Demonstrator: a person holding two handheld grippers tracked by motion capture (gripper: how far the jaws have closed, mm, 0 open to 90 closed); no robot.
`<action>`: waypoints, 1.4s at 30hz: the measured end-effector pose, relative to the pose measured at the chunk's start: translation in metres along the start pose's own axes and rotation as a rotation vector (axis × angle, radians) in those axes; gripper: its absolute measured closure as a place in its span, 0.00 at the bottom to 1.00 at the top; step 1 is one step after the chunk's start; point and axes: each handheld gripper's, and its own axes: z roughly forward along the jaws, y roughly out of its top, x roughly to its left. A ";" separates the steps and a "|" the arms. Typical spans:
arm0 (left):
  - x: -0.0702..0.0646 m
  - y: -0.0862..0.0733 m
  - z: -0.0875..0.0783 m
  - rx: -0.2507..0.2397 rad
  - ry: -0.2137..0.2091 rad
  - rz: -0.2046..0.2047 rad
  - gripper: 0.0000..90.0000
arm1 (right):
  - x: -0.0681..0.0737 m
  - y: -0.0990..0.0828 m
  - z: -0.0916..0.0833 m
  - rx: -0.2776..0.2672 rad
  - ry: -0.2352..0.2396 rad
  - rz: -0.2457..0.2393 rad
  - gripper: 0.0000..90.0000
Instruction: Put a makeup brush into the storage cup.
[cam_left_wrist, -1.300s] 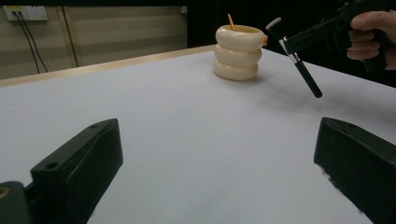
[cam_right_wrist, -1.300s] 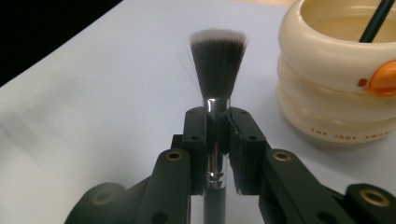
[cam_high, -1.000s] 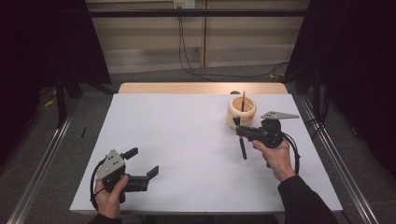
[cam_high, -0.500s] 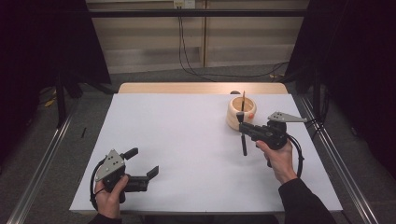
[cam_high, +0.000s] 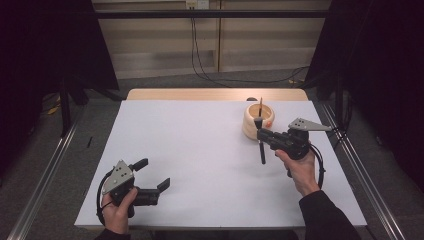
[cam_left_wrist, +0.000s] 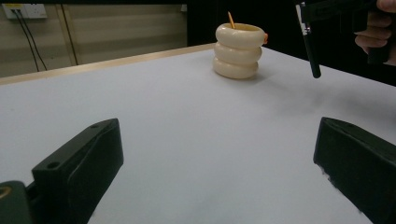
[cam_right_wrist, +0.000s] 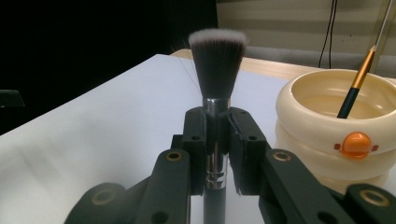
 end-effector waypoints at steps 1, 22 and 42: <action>0.000 0.000 0.000 0.000 -0.004 -0.001 0.02 | 0.000 0.001 0.000 -0.004 0.005 -0.006 0.87; 0.000 0.000 0.000 -0.002 -0.009 -0.002 0.02 | -0.011 0.036 0.001 -0.031 -0.022 -0.016 0.87; 0.000 0.000 0.000 -0.006 -0.013 0.004 0.02 | -0.023 0.072 0.007 -0.046 -0.090 -0.035 0.87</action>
